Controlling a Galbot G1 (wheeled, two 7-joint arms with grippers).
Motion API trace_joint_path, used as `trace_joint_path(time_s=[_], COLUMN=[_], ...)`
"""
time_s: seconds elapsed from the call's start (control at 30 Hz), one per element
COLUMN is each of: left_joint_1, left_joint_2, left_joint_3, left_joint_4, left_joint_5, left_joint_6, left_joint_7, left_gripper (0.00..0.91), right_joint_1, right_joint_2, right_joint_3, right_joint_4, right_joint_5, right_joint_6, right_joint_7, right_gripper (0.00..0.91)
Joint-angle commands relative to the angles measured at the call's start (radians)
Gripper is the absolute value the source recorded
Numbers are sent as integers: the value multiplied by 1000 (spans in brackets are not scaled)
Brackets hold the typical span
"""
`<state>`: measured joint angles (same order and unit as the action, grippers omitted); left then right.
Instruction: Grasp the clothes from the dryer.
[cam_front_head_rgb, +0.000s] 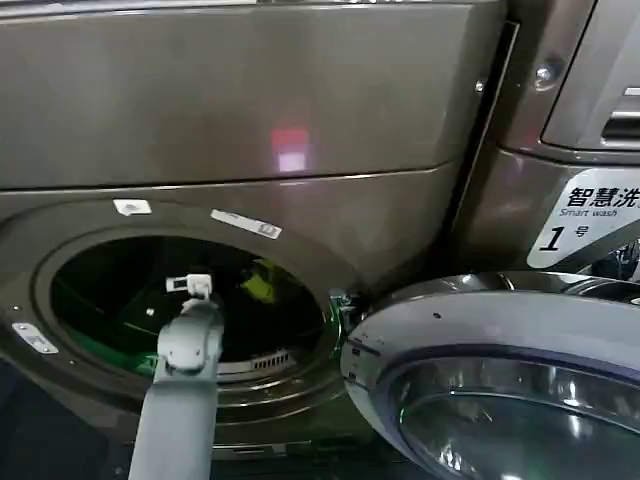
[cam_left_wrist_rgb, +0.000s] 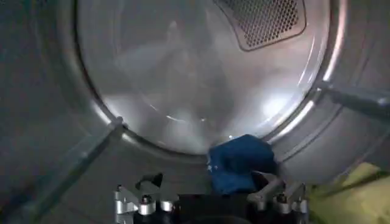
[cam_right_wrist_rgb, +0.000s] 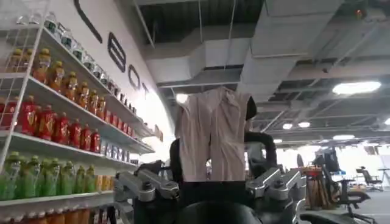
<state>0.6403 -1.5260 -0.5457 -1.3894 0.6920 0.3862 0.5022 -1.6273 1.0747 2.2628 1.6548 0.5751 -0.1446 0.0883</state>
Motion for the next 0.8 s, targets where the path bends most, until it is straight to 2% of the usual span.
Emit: trace_joint_path(time_s=[0.03,0.17,0.2,0.43,0.57,0.8], left_joint_1=[-153,-228,-242,-323,-340,-391], left_joint_2=[4,14,17,21,9,-3], left_joint_3=[-36,-61,-65,-69,-68,-84], left_joint_4=[154,209,221,280,308,400], left_joint_5=[606,650,650,519,522,598], left_joint_6=[-389,-491,-547,-664,-663,-709], left_joint_7=[421,578,600,767,841,845], left_gripper=[907,907,907,907,907,907], right_joint_1=[-3,-6,-6,-5,-4,-4], right_joint_2=[0,3,2,11,13,16], right_joint_3=[0,-4,-5,-14,-18,-27], right_joint_4=[1,1,2,16,19,14], right_joint_5=[0,0,0,-1,-1,-1], right_joint_6=[1,5,5,6,8,14], right_joint_7=[-1,-1,-2,-1,-1,-3], right_gripper=[907,907,907,907,907,907])
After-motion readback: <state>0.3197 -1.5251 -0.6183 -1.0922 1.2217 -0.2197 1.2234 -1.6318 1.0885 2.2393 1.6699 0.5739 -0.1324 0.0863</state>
